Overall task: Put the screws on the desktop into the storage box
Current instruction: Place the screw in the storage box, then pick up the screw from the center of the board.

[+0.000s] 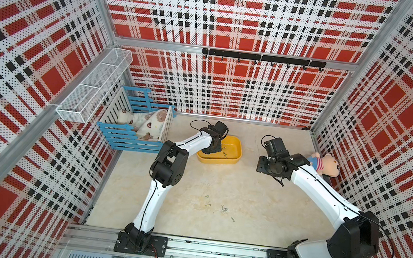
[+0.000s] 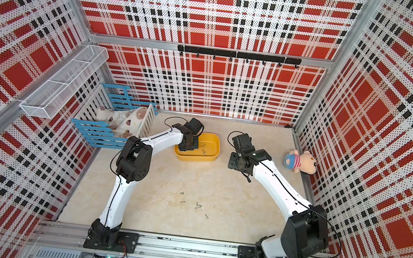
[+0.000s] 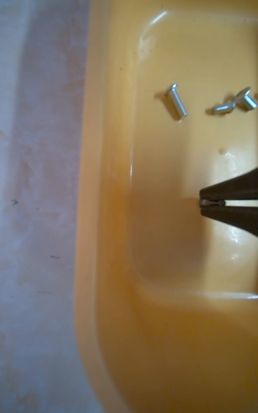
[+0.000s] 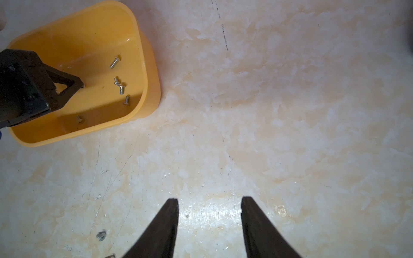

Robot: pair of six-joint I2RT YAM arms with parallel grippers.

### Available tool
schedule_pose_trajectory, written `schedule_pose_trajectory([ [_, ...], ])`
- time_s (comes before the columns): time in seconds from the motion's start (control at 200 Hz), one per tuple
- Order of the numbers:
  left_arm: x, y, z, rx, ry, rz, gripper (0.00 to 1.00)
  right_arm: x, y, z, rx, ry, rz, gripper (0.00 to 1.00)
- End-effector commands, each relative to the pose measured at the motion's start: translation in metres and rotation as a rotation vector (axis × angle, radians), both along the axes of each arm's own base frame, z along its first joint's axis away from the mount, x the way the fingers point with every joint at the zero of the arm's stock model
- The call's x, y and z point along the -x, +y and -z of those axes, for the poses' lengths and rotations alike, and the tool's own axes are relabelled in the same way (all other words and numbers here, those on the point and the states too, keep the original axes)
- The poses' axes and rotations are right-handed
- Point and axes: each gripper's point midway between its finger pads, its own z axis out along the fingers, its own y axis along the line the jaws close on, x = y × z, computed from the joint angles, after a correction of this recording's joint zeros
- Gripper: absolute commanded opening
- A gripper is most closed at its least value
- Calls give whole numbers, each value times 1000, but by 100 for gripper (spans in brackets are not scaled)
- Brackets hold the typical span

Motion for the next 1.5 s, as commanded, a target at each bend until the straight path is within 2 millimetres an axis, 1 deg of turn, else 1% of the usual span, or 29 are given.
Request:
schedule_pose_trajectory([
  [0.0,-5,-3,5,11,3,11,0,-4,-1,-2,-5,-11,5,51],
  [0.14,-5,-3,2,14,-1,9,0,-3,-1,-2,-7,-12,7,51],
  [0.271,-6,-3,-6,14,-18,6,0,-4,-2,-4,-8,-17,8,51],
  [0.356,-7,-1,-16,14,-37,2,8,-3,-2,-6,-9,-19,7,51],
  [0.481,-10,1,-36,20,-74,-7,13,-2,-2,-9,-13,-26,9,52],
  [0.626,-10,-1,-66,31,-125,-3,18,-2,-3,-13,-18,-35,11,52],
  [0.746,-7,0,-91,32,-163,-1,26,-1,-2,-12,-21,-31,10,52],
  [0.842,-4,2,-116,37,-202,-2,34,0,0,-14,-34,-31,8,52],
  [0.917,-1,4,-136,37,-230,-2,37,1,1,-16,-39,-35,2,52],
  [1.027,7,12,-166,37,-274,-15,41,4,6,-21,-48,-40,-21,53],
  [1.142,20,24,-198,51,-326,-36,42,9,21,-22,-51,-29,-79,53],
  [1.242,36,39,-219,60,-358,-59,41,18,44,-16,-40,-7,-156,53],
  [1.378,59,65,-231,71,-376,-103,39,32,75,-3,-37,33,-257,52],
  [1.493,78,92,-231,75,-379,-146,39,46,103,9,-47,67,-352,52],
])
